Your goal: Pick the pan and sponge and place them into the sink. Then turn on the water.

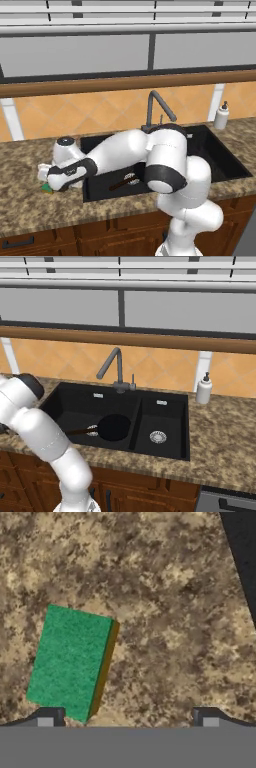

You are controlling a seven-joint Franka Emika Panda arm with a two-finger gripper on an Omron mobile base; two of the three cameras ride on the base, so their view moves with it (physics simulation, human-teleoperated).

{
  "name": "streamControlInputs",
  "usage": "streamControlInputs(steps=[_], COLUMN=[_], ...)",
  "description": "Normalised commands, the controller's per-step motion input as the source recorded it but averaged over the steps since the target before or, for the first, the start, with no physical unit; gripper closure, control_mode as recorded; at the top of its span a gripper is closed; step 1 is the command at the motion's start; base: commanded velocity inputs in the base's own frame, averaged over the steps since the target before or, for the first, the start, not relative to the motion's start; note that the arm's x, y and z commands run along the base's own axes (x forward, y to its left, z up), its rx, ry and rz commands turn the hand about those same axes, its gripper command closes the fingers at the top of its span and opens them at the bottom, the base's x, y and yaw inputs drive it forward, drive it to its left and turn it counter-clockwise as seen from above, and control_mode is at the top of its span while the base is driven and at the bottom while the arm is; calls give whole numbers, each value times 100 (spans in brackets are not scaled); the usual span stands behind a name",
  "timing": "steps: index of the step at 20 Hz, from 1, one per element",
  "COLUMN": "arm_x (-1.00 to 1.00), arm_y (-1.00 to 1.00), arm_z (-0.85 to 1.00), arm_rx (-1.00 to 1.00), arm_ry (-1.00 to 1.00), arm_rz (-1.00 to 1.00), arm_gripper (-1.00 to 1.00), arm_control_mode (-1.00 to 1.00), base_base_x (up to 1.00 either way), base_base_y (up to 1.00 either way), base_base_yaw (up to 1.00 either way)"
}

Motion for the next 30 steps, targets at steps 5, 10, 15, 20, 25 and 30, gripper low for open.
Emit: streamControlInputs(steps=[5, 10, 15, 20, 25, 30], arm_x=[20, 21, 14, 4, 8, 1], arm_y=[43, 32, 10, 0, -1, -5], arm_z=[-1, 1, -10, -29, -43, -71], arm_rx=[-13, -7, -2, 0, 0, 0], arm_ry=[0, 0, 0, -6, -9, -2], arm_rz=[0, 0, 0, -3, -11, -30], arm_gripper=[-100, -100, -100, -100, -100, -100], arm_control_mode=[-100, -100, -100, -100, -100, -100], base_base_x=[0, 0, 0, 0, 0, 0], base_base_y=[0, 0, 0, 0, 0, 0], base_base_yaw=[0, 0, 0, 0, 0, 0])
